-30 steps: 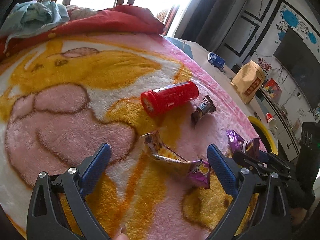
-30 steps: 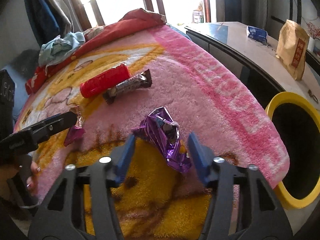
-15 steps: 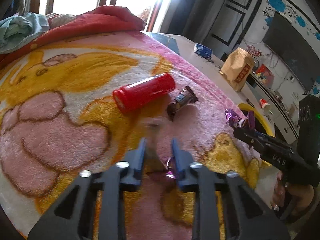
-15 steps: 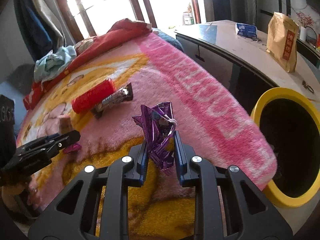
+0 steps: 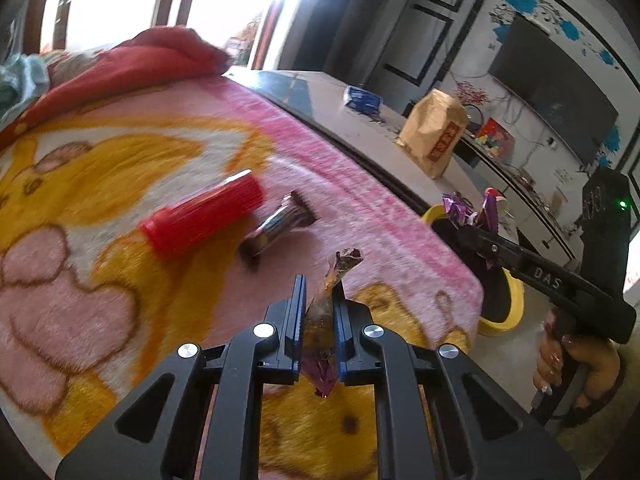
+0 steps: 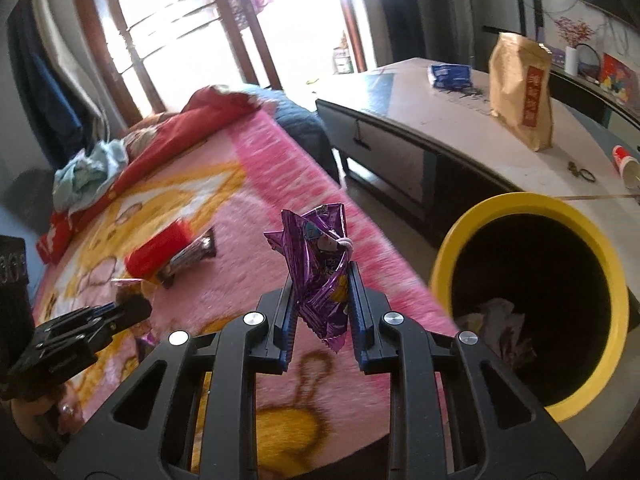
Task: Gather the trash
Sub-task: 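Carry the small wrapper and purple wrapper over the bin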
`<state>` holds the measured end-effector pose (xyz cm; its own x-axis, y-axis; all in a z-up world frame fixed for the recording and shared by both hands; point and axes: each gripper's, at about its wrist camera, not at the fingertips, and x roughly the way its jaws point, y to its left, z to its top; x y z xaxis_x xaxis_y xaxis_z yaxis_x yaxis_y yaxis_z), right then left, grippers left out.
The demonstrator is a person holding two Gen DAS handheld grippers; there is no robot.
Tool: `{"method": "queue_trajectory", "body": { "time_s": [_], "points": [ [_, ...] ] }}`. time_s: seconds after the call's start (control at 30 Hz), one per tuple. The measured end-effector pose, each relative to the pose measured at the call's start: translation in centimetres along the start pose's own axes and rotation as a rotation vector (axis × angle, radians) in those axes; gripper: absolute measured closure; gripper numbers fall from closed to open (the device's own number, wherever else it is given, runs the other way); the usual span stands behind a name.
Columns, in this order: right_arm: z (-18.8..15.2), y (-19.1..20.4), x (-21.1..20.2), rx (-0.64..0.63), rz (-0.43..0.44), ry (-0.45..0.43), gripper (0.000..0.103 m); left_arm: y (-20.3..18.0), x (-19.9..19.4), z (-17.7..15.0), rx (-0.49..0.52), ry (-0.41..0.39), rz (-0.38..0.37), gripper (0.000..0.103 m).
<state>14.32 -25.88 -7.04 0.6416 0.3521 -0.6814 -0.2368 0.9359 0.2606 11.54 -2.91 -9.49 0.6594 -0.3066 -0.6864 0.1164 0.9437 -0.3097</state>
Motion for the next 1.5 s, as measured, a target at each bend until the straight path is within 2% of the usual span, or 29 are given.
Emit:
{"method": "queue_trajectory", "body": {
  "time_s": [0.4, 0.77, 1.1, 1.5],
  "points": [
    [1.5, -5.0, -2.5, 0.081, -0.089, -0.070, 0.086, -5.5, 1.4, 2.4, 0.103, -0.018, -0.090, 0.091],
    [1.9, -10.0, -4.6, 0.170, -0.169, -0.097, 0.086, -11.0, 3.3, 3.8, 0.206, -0.014, -0.160, 0.091],
    [1.8, -13.8, -5.0, 0.238, -0.238, -0.067, 0.086, -15.2, 5.6, 4.5, 0.292, -0.004, -0.206, 0.091],
    [0.8, -18.1, -5.1, 0.333, -0.293, -0.017, 0.085, -18.3, 9.7, 4.6, 0.333, 0.046, -0.251, 0.091]
  ]
}}
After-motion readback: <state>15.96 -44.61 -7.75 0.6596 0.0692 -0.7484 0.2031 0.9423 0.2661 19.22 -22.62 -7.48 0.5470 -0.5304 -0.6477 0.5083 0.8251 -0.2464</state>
